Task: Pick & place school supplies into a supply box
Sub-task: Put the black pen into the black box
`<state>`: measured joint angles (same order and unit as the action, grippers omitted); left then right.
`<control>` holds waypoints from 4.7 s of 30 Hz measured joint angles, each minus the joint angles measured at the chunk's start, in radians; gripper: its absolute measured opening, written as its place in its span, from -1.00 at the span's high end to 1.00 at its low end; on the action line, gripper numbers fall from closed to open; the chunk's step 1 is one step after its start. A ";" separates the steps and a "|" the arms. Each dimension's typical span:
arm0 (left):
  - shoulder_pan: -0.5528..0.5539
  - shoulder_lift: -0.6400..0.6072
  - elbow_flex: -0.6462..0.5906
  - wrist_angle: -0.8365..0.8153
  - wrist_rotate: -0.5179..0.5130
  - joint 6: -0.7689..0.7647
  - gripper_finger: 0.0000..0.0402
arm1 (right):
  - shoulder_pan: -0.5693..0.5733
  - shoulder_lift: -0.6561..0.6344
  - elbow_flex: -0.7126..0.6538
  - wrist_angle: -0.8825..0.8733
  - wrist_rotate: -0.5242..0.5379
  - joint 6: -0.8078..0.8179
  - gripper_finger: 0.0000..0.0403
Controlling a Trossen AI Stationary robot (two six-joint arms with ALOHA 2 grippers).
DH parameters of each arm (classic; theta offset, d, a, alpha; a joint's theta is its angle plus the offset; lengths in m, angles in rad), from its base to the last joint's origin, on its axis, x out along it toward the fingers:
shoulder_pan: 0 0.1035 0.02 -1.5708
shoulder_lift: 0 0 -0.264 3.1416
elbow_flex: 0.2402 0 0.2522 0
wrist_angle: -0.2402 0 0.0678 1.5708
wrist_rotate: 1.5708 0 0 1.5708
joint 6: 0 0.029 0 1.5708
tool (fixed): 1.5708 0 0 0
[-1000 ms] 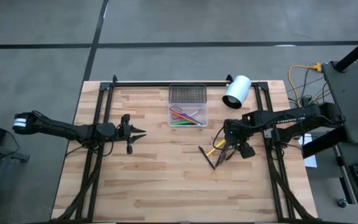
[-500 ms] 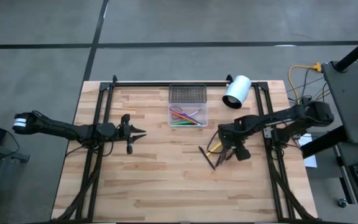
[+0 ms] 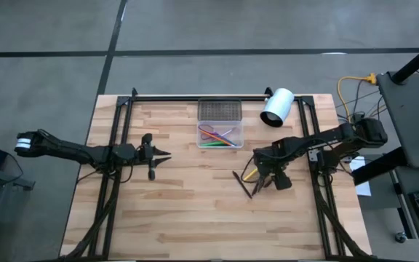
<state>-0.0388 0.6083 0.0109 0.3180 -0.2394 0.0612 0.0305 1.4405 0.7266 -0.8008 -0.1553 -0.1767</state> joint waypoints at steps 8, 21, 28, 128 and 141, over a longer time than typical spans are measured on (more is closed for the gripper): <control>0.000 0.000 0.000 0.000 0.000 0.000 0.74 | 0.082 -0.026 -0.012 0.012 0.044 0.052 0.05; 0.000 0.000 0.000 0.000 0.000 0.000 0.74 | 0.134 -0.025 -0.024 0.038 0.106 0.073 0.05; 0.000 0.000 0.000 0.000 0.000 0.000 0.74 | 0.136 -0.025 -0.049 0.077 0.100 0.073 0.05; 0.000 0.000 0.000 0.000 0.000 0.000 0.74 | 0.171 -0.028 -0.095 0.175 0.029 -0.197 0.89; 0.000 0.000 0.000 0.000 0.000 0.000 0.74 | 0.171 -0.031 -0.019 0.164 0.067 -0.190 0.89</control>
<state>-0.0387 0.6085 0.0113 0.3177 -0.2391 0.0612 0.2012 1.4098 0.7078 -0.6365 -0.0884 -0.3665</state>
